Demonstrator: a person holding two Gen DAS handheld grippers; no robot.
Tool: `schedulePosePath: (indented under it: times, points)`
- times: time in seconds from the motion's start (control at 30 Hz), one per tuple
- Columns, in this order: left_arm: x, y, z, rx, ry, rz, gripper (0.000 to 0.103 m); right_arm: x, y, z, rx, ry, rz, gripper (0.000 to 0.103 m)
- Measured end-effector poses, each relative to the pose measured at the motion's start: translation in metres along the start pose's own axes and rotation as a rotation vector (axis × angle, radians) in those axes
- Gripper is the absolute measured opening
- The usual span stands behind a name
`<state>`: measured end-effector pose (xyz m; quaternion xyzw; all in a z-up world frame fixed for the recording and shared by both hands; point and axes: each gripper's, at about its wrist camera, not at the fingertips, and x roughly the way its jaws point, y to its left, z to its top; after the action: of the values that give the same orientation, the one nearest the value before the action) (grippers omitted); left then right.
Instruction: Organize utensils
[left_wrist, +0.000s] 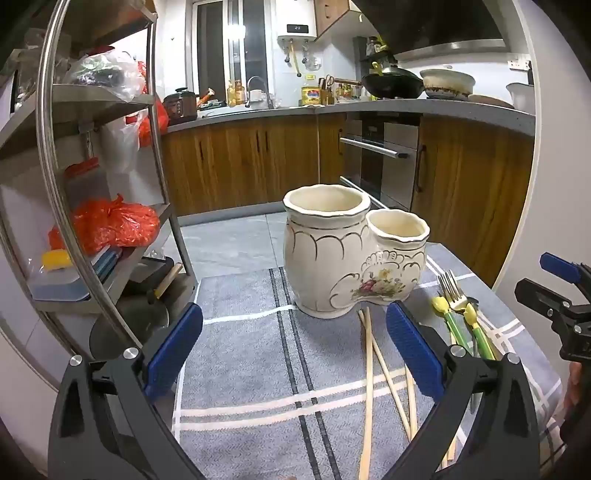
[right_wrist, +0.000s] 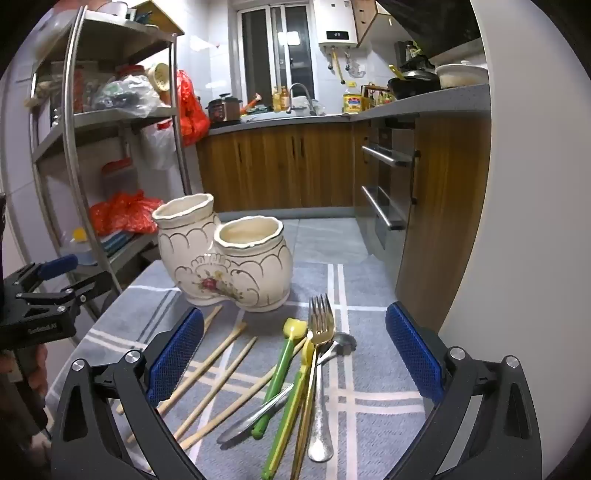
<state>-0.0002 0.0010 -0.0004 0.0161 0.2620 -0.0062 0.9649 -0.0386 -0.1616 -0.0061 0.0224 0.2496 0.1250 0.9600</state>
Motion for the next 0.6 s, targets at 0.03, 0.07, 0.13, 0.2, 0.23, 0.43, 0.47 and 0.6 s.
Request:
schedulePosePath:
  times: [0.03, 0.07, 0.13, 0.2, 0.23, 0.43, 0.47, 0.6]
  points:
    - [0.000, 0.001, 0.000, 0.002, 0.002, -0.001, 0.098, 0.000, 0.000, 0.000, 0.001, 0.000, -0.001, 0.098]
    - [0.000, 0.003, 0.000, 0.003, 0.002, -0.003, 0.098, 0.000, 0.000, 0.000, 0.003, 0.001, -0.001, 0.098]
    - [-0.003, -0.008, 0.001, 0.035, -0.004, 0.017, 0.098, -0.001, 0.000, 0.000, 0.004, 0.002, 0.000, 0.098]
    - [-0.005, -0.010, 0.001, 0.035, -0.008, 0.017, 0.098, 0.000, -0.002, -0.001, 0.008, 0.004, 0.001, 0.098]
    - [-0.006, -0.010, 0.000, 0.036, -0.009, 0.020, 0.098, 0.000, -0.002, -0.001, 0.008, 0.003, 0.001, 0.098]
    - [-0.001, -0.008, 0.002, 0.032, 0.001, 0.025, 0.098, 0.001, 0.000, -0.001, 0.014, 0.001, 0.002, 0.098]
    - [-0.001, -0.008, 0.002, 0.030, 0.001, 0.026, 0.098, 0.000, 0.000, -0.001, 0.013, 0.002, 0.003, 0.098]
    - [0.000, -0.007, 0.001, 0.024, 0.001, 0.024, 0.098, 0.000, 0.000, -0.002, 0.011, 0.009, 0.006, 0.098]
